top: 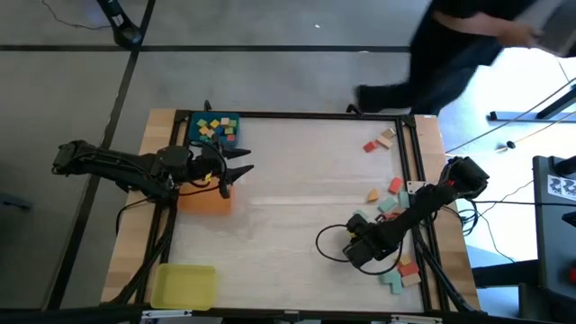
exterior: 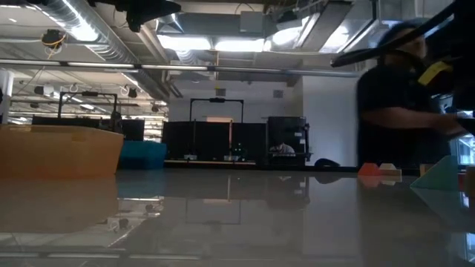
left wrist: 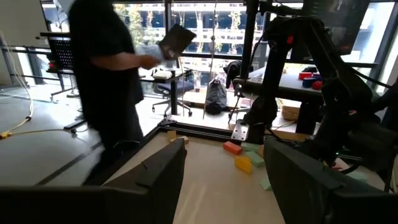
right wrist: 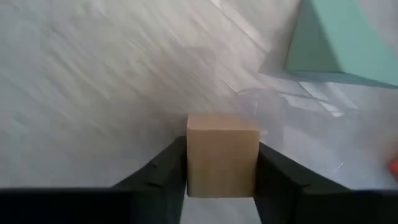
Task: Sort blocks by size
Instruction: Put the light brown cube block into the blue bin
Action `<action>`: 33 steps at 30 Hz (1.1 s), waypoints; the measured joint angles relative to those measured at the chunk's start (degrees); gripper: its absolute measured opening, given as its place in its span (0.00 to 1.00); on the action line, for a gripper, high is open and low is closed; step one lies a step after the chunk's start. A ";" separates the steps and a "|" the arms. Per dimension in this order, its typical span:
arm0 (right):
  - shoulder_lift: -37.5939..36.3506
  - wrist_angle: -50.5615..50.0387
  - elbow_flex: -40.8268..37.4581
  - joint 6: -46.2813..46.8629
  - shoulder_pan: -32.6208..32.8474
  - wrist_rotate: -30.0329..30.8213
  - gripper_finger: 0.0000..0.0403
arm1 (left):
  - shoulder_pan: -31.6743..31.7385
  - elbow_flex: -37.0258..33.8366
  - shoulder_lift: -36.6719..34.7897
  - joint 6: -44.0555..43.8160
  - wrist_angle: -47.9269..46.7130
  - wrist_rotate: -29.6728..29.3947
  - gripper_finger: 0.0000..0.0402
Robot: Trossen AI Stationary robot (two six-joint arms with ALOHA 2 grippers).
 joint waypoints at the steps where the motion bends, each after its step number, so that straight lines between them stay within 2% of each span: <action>1: -0.04 -0.13 0.00 -0.49 0.00 0.15 0.34 | -0.01 0.00 0.00 -0.01 0.00 0.00 0.51; 5: -0.01 -1.22 1.24 -5.32 0.00 1.44 0.32 | -0.02 0.00 0.00 -0.01 0.02 0.00 0.51; 10: -0.89 -5.09 5.14 -12.96 -1.84 10.41 0.32 | -0.01 0.00 0.00 -1.11 0.04 0.00 0.51; 14: -2.41 -4.95 6.89 -23.21 -7.00 19.67 0.32 | 0.00 0.00 0.00 -1.06 0.28 0.00 0.51; 18: -2.94 2.54 6.89 -38.65 -15.12 25.17 0.32 | -0.02 0.00 0.00 -0.30 0.63 0.00 0.51; 21: -2.59 16.02 6.17 -53.43 -22.17 25.85 0.32 | 0.00 0.00 0.02 0.47 0.94 0.01 0.51; 24: -1.17 33.85 4.52 -67.91 -29.21 22.13 0.32 | -0.01 0.04 0.00 1.88 2.38 0.02 0.51; 27: 1.33 51.92 3.47 -78.87 -36.10 15.09 0.32 | 0.00 0.04 -0.17 3.46 2.59 0.02 0.51; 31: 7.13 72.50 3.75 -85.38 -43.88 -1.44 0.32 | 0.00 0.05 -0.20 3.99 2.59 0.03 0.51; 33: 10.42 79.30 5.30 -85.63 -46.75 -7.23 0.32 | 0.00 0.04 -0.20 4.01 2.38 0.02 0.51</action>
